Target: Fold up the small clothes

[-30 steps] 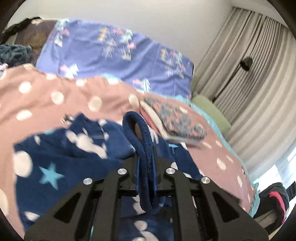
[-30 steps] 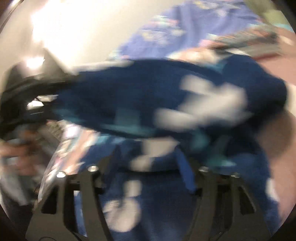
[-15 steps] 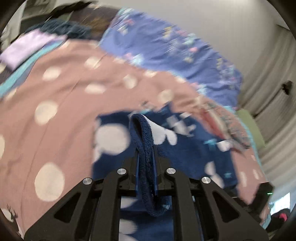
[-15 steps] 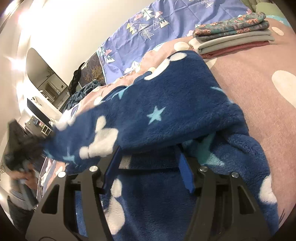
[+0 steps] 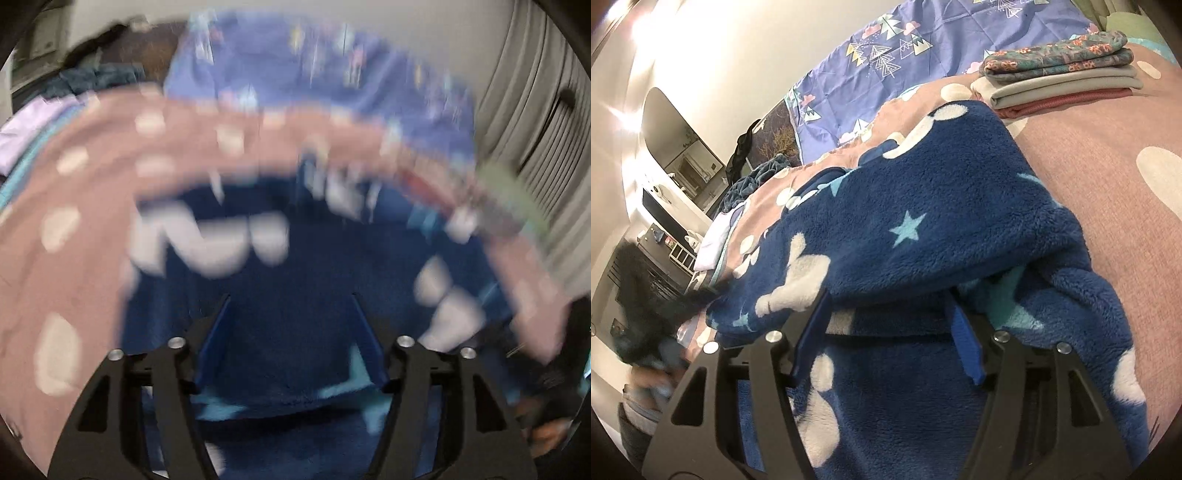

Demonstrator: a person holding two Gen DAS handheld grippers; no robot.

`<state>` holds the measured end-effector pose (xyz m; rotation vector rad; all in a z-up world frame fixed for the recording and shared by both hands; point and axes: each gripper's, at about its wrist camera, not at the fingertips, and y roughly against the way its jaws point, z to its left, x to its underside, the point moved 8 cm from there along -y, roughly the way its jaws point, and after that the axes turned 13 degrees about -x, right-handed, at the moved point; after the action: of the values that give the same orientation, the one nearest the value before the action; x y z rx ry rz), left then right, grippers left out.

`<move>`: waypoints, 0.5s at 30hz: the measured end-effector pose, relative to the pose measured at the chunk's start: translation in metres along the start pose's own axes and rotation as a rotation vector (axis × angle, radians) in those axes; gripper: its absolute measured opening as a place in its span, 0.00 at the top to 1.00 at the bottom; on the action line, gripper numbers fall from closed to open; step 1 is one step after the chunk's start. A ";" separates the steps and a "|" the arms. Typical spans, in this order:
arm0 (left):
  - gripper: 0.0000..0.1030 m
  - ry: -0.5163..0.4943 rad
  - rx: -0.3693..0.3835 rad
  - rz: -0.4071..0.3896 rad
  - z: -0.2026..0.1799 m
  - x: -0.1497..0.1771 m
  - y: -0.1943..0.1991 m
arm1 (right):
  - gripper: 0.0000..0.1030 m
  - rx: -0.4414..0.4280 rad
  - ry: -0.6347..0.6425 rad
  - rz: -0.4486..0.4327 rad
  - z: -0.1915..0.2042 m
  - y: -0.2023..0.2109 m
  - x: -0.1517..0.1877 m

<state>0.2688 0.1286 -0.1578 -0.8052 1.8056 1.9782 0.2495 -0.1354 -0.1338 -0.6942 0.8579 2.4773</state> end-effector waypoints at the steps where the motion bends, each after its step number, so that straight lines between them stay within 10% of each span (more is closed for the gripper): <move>1: 0.32 -0.045 -0.045 -0.047 -0.006 0.007 -0.006 | 0.38 0.003 0.003 0.000 0.002 -0.001 0.001; 4: 0.31 -0.089 -0.100 -0.083 -0.013 0.006 0.005 | 0.38 0.003 0.003 0.001 0.002 0.000 0.002; 10: 0.30 -0.040 0.086 -0.170 -0.021 -0.042 0.051 | 0.53 -0.043 0.072 0.175 0.040 0.008 0.013; 15: 0.30 0.040 0.112 -0.078 -0.027 -0.099 0.000 | 0.47 0.046 0.446 0.034 0.098 0.011 -0.058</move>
<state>0.3510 0.1143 -0.0978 -0.8709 1.8594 1.8083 0.2583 -0.0919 -0.0278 -1.2520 1.0837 2.3565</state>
